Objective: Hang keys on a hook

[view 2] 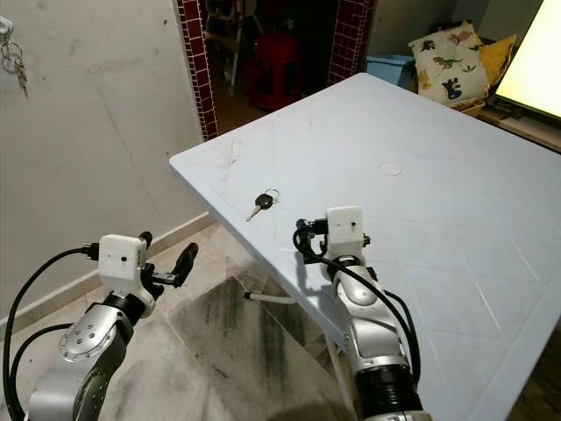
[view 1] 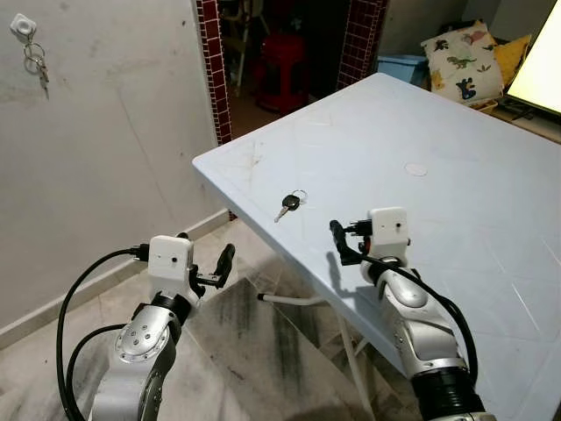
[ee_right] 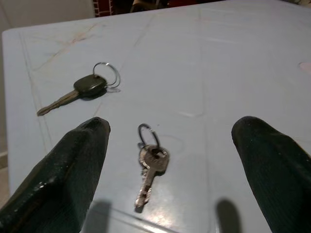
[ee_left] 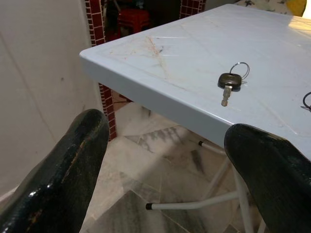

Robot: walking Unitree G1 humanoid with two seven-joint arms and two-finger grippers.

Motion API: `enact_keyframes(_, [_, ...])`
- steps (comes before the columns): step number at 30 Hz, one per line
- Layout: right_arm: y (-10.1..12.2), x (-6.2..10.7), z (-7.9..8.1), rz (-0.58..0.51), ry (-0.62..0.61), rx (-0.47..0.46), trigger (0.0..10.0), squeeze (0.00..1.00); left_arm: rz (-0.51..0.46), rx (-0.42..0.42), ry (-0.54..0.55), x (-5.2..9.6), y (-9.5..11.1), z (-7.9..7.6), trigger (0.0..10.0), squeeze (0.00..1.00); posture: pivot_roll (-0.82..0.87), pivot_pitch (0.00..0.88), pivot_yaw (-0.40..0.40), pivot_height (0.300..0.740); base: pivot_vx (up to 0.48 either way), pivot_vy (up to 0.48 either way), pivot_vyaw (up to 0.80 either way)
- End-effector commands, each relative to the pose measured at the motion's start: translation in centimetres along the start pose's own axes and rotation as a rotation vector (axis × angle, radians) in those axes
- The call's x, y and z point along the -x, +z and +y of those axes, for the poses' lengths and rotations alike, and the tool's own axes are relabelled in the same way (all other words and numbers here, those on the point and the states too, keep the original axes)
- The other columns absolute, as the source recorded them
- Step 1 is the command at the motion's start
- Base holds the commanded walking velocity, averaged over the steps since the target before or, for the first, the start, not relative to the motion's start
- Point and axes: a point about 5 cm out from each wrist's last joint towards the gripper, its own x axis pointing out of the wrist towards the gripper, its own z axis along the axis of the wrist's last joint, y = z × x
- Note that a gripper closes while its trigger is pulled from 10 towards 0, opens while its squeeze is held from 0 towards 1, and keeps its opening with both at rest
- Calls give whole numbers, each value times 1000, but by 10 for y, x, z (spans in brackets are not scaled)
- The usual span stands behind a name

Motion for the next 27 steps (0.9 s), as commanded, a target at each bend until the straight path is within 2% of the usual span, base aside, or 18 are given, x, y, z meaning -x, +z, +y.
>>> enact_keyframes(1, [1,-5,3,4,12,-1,10000,0,0,-13,9,2,2,0,10000,0,142,0,-16,740,0,0,0])
enact_keyframes(6, [-2,-15,9,39,32,10,10000,0,1,-11,12,4,3,-2,10000,0,159,0,-28,740,0,0,0])
enact_keyframes(13, [-3,-28,7,76,29,28,10000,0,4,-8,16,7,4,-2,10000,0,168,0,-30,740,0,0,0])
enact_keyframes(23, [1,-38,-6,75,-30,47,10000,0,9,-13,12,12,6,-2,10000,0,193,1,-34,740,0,0,0])
enact_keyframes(27, [-2,-41,-10,105,-36,22,10000,0,15,-17,13,15,5,-2,10000,0,203,9,-34,740,0,0,0])
